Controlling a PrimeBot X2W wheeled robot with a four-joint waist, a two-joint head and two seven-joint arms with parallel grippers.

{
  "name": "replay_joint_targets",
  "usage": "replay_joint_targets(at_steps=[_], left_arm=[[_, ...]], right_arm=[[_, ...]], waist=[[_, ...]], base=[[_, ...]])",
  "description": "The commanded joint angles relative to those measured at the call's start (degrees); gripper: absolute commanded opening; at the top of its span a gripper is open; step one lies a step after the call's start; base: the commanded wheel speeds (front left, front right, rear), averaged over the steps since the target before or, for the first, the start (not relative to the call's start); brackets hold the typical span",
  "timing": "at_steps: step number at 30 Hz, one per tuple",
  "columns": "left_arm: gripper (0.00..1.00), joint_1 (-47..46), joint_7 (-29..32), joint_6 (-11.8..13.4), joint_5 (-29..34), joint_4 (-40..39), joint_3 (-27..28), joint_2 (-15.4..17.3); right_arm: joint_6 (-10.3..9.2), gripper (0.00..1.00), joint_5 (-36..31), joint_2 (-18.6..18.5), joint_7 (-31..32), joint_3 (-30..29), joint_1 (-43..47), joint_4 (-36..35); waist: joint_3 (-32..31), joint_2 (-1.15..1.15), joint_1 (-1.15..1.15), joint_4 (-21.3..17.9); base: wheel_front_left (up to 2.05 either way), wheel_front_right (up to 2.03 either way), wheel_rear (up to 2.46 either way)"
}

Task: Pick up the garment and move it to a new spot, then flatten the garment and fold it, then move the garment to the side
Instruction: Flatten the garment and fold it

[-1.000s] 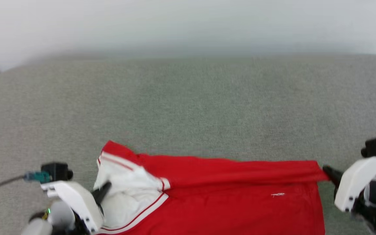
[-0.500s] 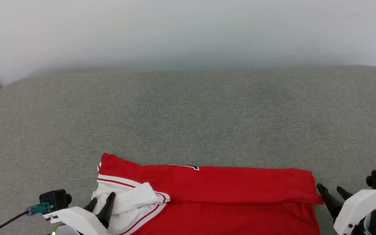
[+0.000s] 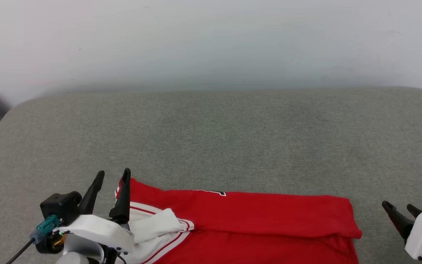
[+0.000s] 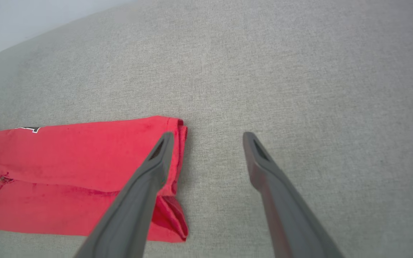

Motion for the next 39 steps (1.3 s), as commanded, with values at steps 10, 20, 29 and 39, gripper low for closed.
replay_joint_targets(at_steps=[10, 20, 29, 39], left_arm=[[1.00, -0.30, -3.18, 3.29, 7.84, -8.49, -0.12, -0.04], [1.00, -1.19, -3.29, 2.14, 8.92, -9.85, -1.09, -0.58], [1.00, -1.09, -3.17, 1.95, 9.13, -8.98, -1.81, -0.38], [1.00, 1.85, -2.30, 4.01, 10.27, -8.35, -2.64, 0.32]], right_arm=[[-0.02, 1.00, -1.10, 2.98, 11.71, -1.12, 0.79, -0.10], [-0.02, 1.00, 0.83, 4.31, 11.82, 0.65, -2.31, 9.24], [-0.02, 0.00, 3.76, 3.92, 11.06, 4.96, -3.65, 15.44], [-0.03, 0.00, 3.24, -0.14, 7.24, 5.75, -3.53, 12.71]], waist=[[2.53, 0.00, 0.01, 4.21], [5.68, 0.00, 0.01, 6.76], [4.94, 0.00, 0.01, 6.35], [0.08, 0.00, 0.01, 4.00]], base=[[0.00, 0.00, 0.00], [0.00, 0.00, 0.00], [0.00, 0.00, 0.00], [0.00, 0.00, 0.00]])
